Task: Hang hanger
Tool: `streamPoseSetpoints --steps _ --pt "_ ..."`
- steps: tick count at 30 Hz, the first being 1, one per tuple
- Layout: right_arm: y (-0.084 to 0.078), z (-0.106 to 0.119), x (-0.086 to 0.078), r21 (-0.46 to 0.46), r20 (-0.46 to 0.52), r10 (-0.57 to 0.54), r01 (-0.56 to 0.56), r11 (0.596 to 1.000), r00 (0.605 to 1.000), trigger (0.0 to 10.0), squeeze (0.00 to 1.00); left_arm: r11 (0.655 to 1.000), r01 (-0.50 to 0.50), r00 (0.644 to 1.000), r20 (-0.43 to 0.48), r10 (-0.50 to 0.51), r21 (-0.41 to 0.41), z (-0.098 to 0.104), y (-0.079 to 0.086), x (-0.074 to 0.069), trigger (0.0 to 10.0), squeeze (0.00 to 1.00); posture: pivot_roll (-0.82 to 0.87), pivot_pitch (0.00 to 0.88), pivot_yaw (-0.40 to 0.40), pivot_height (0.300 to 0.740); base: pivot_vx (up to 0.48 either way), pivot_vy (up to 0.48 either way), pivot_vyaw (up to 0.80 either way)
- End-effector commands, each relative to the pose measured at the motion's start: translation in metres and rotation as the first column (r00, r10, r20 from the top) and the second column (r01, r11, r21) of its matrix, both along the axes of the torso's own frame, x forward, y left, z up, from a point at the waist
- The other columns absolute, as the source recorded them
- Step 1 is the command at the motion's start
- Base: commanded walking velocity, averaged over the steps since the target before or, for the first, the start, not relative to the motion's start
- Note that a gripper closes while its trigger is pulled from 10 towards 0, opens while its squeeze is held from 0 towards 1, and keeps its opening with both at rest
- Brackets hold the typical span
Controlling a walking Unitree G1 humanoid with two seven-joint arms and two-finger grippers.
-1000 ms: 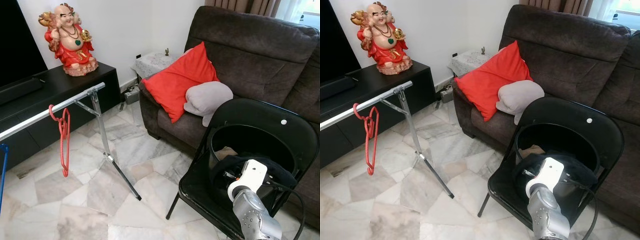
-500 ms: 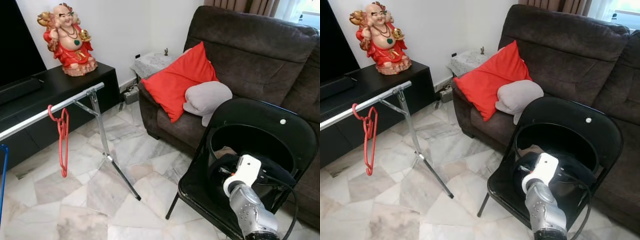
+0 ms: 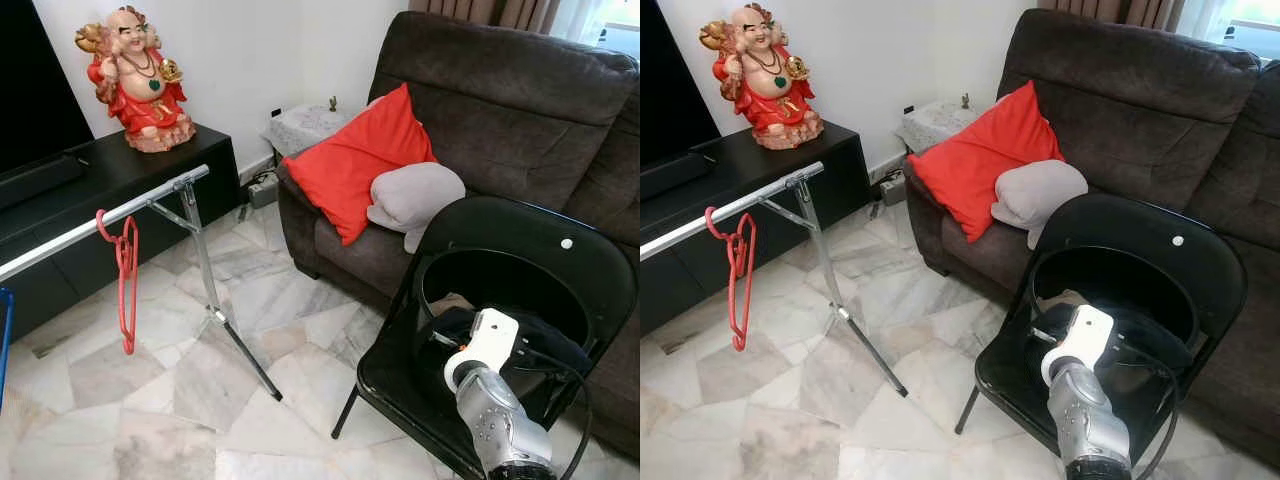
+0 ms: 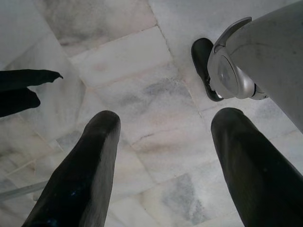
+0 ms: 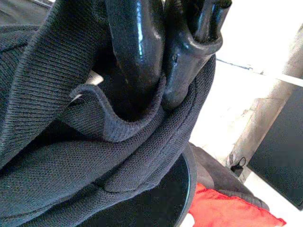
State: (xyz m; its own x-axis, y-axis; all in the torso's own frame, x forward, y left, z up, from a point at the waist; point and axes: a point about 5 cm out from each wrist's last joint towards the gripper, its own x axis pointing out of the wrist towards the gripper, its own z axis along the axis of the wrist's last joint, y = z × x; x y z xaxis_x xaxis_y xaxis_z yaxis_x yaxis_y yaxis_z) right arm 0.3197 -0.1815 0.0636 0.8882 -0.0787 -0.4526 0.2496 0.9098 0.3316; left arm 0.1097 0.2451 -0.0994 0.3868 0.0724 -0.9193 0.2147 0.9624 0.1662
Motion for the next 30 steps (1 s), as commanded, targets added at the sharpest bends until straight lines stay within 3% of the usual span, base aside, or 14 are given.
streamPoseSetpoints --steps 1,6,15,19,24,28,29,30 --pt "0.001 0.004 0.003 0.002 0.016 -0.006 0.005 1.0 1.0 0.0 0.0 1.0 0.014 1.0 -0.018 -0.013 0.025 0.0 0.005 -0.004 10.0 0.0 0.04 0.009 0.039 0.74 0.0 0.0 0.0" --pt "0.002 0.011 0.007 0.013 0.058 -0.018 0.017 1.0 0.998 0.0 0.0 1.0 0.015 1.0 -0.019 -0.014 0.026 0.0 0.005 -0.004 10.0 0.0 0.04 0.002 0.038 0.74 0.0 0.0 0.0" --pt "0.005 0.045 0.019 0.085 0.244 -0.05 0.03 0.996 0.968 0.0 0.0 1.0 0.016 1.0 -0.019 -0.016 0.026 0.0 0.005 -0.005 10.0 0.0 0.04 0.0 0.037 0.74 0.0 0.0 0.0" --pt "0.009 0.076 0.025 0.17 0.375 -0.087 0.024 0.985 0.923 0.0 0.0 1.0 0.017 1.0 -0.018 -0.017 0.026 0.0 0.004 -0.005 10.0 0.0 0.04 0.0 0.036 0.74 0.0 0.0 0.0" --pt "0.012 0.099 0.028 0.231 0.45 -0.122 0.017 0.973 0.885 0.0 0.0 1.0 0.015 1.0 -0.017 -0.015 0.027 0.0 0.004 -0.005 10.0 0.0 0.04 0.0 0.035 0.74 0.0 0.0 0.0" --pt "0.02 0.134 0.031 0.234 0.546 -0.104 -0.032 0.972 0.832 0.0 0.0 1.0 0.011 1.0 -0.015 -0.011 0.029 0.0 0.005 -0.004 10.0 0.0 0.04 0.0 0.037 0.74 0.0 0.0 0.0" --pt "0.02 0.134 0.031 0.234 0.546 -0.104 -0.032 0.972 0.832 0.0 0.0 1.0 0.011 1.0 -0.015 -0.011 0.029 0.0 0.005 -0.004 10.0 0.0 0.04 0.0 0.037 0.74 0.0 0.0 0.0" --pt "0.028 0.157 0.032 0.217 0.61 -0.069 -0.082 0.973 0.79 0.0 0.0 0.999 0.011 1.0 -0.015 -0.011 0.03 0.0 0.005 -0.004 10.0 0.0 0.03 0.0 0.039 0.74 0.0 0.0 0.0"
